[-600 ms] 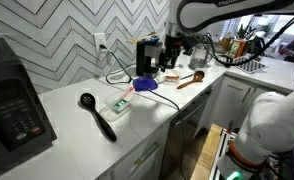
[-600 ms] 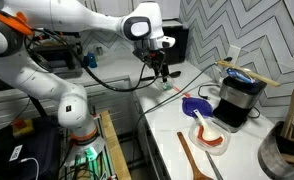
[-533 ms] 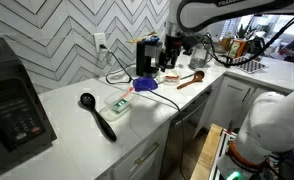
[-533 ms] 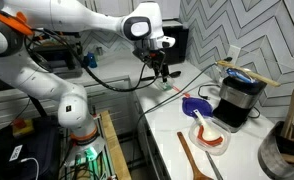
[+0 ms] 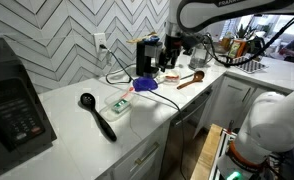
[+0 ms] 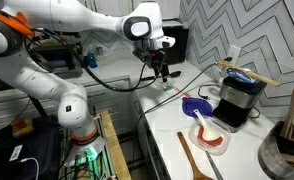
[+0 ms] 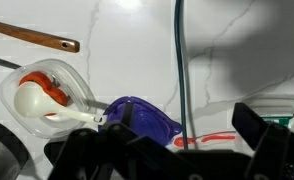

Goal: Remove the white serving spoon from the lunchbox on the right and put it in the lunchbox on the left

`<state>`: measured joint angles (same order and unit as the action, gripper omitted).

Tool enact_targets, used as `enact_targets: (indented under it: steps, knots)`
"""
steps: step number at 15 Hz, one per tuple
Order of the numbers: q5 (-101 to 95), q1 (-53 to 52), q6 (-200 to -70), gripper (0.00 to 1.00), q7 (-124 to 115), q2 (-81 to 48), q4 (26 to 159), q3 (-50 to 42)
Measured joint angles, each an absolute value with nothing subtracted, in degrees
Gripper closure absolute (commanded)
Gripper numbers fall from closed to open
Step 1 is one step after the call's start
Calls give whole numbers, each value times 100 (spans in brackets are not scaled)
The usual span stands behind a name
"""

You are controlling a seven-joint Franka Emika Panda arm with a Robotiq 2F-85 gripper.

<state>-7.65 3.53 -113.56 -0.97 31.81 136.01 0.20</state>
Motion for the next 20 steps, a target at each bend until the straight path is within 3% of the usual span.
enact_targets:
  steps: [7, 12, 20]
  knots:
    - [-769, 354, -11372, 0, -97, 3180, 13597, 19]
    - [-1175, 739, -12093, 0, -387, 2917, 13321, -110]
    - [-1738, 1293, -12108, 0, 1195, 2095, 12659, -1162]
